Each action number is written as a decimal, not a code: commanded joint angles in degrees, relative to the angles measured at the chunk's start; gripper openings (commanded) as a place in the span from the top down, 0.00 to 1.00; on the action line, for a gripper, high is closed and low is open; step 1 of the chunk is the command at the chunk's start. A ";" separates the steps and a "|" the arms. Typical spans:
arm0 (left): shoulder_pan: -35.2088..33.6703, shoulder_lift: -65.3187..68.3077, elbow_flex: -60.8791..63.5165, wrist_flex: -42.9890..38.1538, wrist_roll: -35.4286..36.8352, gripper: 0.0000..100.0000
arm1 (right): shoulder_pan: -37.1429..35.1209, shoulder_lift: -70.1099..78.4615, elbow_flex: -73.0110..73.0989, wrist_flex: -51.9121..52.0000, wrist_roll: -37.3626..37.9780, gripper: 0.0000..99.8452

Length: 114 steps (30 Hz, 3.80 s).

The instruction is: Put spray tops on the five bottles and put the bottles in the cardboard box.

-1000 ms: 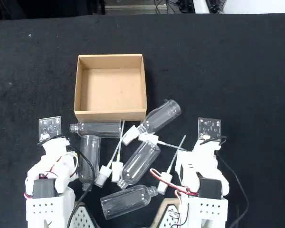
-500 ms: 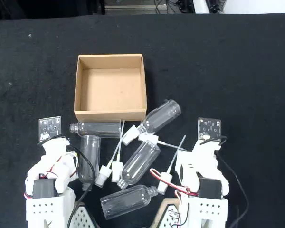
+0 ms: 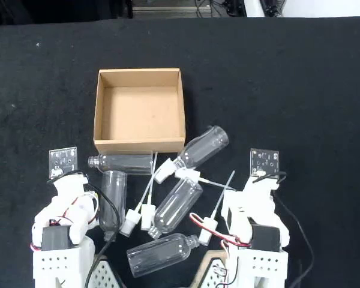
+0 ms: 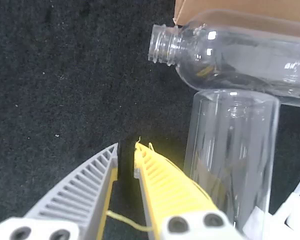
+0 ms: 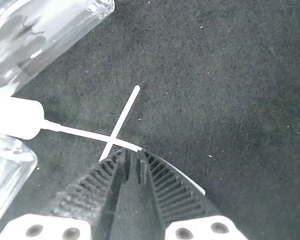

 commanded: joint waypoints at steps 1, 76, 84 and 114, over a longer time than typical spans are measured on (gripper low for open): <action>0.13 -0.26 1.19 1.05 0.44 0.95 | 0.88 -5.49 -0.22 0.44 0.18 0.99; 6.90 43.87 -48.84 10.37 -5.54 0.71 | 0.88 -5.49 -0.22 0.44 0.18 0.99; 8.92 52.84 -43.82 9.41 -4.84 0.63 | 0.88 -5.49 -0.22 0.44 0.18 0.99; -29.23 52.92 -30.64 -9.49 -21.54 0.65 | 0.88 -5.49 -0.22 0.44 0.18 0.99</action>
